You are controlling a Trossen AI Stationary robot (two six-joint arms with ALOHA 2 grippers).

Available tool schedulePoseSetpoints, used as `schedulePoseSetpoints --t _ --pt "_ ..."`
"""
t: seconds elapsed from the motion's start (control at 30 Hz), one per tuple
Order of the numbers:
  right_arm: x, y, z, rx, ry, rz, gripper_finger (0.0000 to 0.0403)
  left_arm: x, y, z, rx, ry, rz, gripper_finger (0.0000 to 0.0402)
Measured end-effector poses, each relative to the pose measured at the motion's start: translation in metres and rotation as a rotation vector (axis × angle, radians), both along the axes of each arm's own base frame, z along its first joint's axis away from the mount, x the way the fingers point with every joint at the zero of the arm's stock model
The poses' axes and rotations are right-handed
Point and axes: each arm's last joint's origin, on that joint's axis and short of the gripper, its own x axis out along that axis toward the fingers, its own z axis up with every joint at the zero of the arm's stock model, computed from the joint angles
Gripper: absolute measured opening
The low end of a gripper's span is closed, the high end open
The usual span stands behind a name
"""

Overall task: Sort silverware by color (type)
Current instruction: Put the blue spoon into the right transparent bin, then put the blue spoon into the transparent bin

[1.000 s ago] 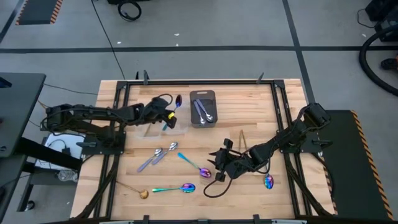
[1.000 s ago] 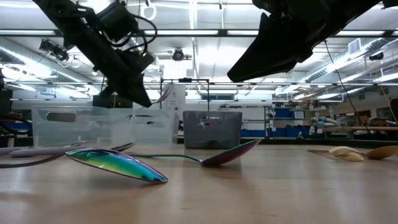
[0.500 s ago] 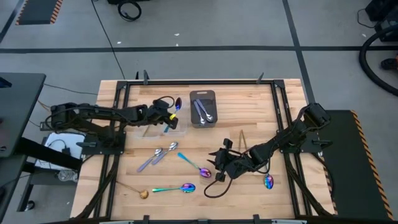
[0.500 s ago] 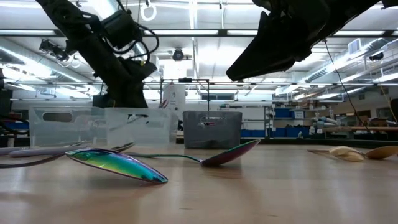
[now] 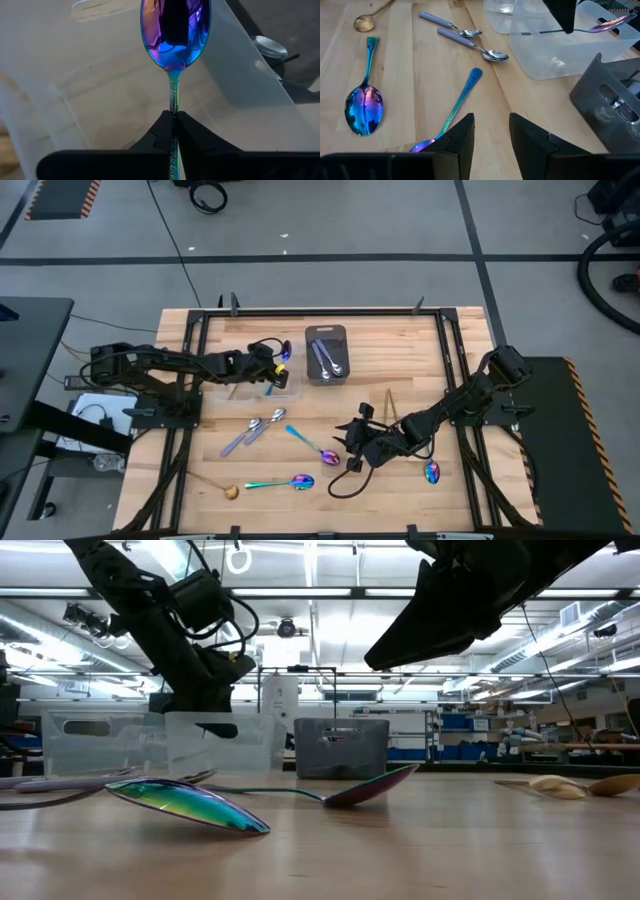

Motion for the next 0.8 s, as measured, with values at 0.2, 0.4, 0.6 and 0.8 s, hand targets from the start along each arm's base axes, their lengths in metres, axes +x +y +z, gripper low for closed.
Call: schedulePoseSetpoints --t 0.2,0.4,0.6,0.8 --pt "0.000 0.000 0.000 -0.001 0.001 0.000 0.0132 0.000 0.000 0.000 0.002 0.001 -0.003 0.0056" --pt "0.000 0.000 0.000 -0.001 0.002 0.000 0.0132 0.001 -0.001 0.000 0.016 0.007 -0.025 0.0097" --pt "0.000 0.000 0.000 -0.003 0.005 -0.001 0.0132 0.007 -0.009 0.017 0.169 -0.047 -0.186 0.0109" --pt "0.000 0.000 0.000 -0.005 0.006 -0.002 0.0132 0.015 -0.025 0.035 0.412 -0.080 -0.415 0.0109"
